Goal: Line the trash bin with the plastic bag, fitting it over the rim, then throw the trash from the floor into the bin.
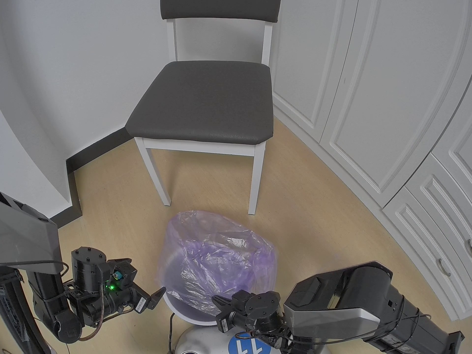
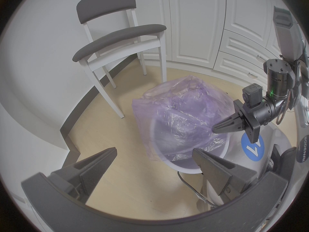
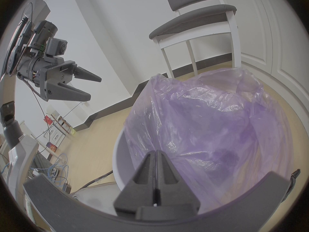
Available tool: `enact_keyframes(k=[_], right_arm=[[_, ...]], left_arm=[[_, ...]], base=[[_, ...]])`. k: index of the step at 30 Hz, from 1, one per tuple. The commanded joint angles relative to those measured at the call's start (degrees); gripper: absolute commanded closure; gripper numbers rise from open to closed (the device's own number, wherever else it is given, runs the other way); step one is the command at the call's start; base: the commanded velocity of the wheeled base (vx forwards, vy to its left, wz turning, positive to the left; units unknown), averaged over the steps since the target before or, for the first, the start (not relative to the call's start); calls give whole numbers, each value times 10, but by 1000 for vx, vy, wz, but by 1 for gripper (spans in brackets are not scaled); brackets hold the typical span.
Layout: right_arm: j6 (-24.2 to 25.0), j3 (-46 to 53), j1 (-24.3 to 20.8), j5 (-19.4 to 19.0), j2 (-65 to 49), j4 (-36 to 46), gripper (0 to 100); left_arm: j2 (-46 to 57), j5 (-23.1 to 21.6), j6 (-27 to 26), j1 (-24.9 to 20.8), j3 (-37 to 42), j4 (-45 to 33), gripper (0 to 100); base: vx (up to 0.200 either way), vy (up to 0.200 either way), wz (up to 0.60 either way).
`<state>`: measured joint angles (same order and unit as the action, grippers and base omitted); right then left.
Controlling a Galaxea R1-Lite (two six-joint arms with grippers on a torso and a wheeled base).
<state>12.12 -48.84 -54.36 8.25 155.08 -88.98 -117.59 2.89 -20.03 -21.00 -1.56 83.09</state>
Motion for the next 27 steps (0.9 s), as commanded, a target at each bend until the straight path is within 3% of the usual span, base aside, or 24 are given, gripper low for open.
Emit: enact_keyframes(k=[1, 16, 22, 23, 27], right_arm=[[0, 39, -11, -5, -23, -10, 100], [0, 190, -96, -54, -111, -10, 100], [1, 170, -83, -46, -110, -10, 100], [1, 158, -75, -46, -111, -10, 0], [21, 98, -55, -24, -95, -10, 0]], left_arm=[[-7, 0, 0, -1, 5, 25, 0], [-14, 0, 0, -1, 15, 46, 0], [-11, 0, 0, -1, 16, 46, 0], [-11, 0, 0, -1, 16, 46, 0], [-14, 0, 0, -1, 14, 46, 0]], base=[[0, 0, 0], [0, 0, 0], [0, 0, 0], [0, 0, 0], [0, 0, 0]])
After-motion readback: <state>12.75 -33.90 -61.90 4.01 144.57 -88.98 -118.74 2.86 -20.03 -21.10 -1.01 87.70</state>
